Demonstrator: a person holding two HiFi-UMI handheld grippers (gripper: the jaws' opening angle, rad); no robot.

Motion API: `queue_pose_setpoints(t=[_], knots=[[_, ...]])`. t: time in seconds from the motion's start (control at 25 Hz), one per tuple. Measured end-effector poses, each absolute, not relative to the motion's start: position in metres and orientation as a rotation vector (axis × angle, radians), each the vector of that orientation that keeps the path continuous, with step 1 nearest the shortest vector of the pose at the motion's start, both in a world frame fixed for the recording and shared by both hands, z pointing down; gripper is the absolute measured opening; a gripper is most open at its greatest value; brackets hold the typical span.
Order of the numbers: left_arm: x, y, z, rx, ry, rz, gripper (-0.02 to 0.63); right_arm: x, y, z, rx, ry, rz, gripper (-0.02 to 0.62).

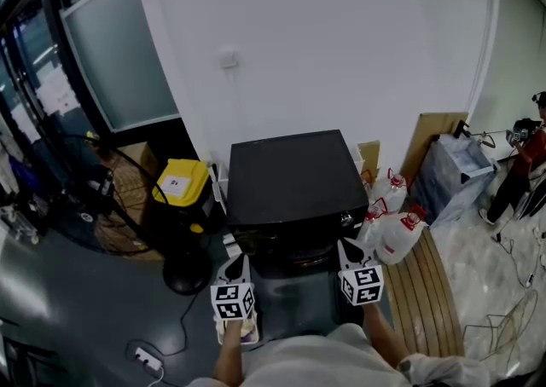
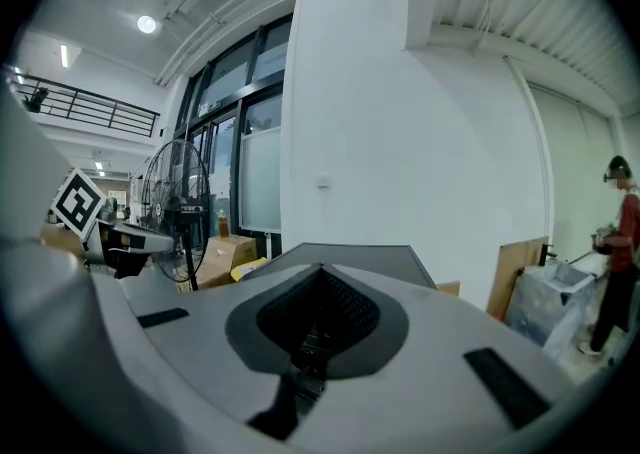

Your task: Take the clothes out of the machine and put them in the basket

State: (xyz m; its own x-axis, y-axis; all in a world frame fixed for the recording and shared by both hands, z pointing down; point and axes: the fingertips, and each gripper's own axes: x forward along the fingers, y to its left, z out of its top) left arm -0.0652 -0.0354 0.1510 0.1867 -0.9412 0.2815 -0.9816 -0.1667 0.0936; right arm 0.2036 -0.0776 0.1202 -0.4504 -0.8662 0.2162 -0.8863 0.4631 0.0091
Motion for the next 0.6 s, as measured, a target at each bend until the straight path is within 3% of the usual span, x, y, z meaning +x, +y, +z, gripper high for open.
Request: queue_pose_setpoints(t=[0.6], knots=[[-0.055, -0.042, 0.163, 2.211, -1.816, 0.245, 0.018, 0.191, -0.087, 0.126, 1.480, -2.531, 0.167, 0.023]])
